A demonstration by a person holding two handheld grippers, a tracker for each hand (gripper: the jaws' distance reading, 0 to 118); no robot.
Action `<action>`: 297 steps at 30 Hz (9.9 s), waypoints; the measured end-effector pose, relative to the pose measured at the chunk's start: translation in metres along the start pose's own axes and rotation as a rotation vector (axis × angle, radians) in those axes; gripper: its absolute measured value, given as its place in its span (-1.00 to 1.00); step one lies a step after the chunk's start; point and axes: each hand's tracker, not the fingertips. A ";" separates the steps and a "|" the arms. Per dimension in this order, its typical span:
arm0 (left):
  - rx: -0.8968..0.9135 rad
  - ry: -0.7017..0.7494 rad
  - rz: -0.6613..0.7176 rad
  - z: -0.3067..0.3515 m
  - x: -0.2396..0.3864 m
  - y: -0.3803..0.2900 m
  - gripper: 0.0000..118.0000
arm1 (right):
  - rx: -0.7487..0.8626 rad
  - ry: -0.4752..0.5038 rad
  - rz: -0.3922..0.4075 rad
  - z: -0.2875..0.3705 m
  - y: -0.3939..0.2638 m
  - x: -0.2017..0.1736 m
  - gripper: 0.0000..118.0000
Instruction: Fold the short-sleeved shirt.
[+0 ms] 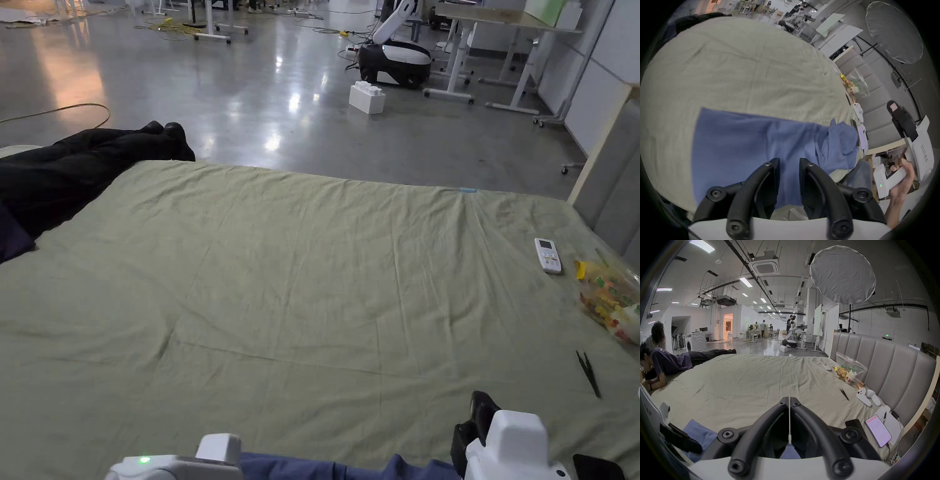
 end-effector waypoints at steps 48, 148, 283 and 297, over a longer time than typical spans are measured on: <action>0.049 -0.352 0.308 0.000 -0.159 -0.012 -0.62 | -0.011 0.015 0.004 0.000 0.007 -0.001 -0.97; 0.251 -0.090 -0.368 -0.007 0.125 0.016 -0.91 | -0.031 -0.026 -0.052 0.003 0.002 0.029 -0.97; 0.054 0.339 0.218 0.234 -0.305 0.131 -0.53 | 0.104 0.038 0.020 -0.072 0.076 -0.019 -0.97; 0.089 0.813 0.027 0.247 -0.280 0.142 0.06 | 0.087 0.032 0.020 -0.070 0.071 -0.009 -0.97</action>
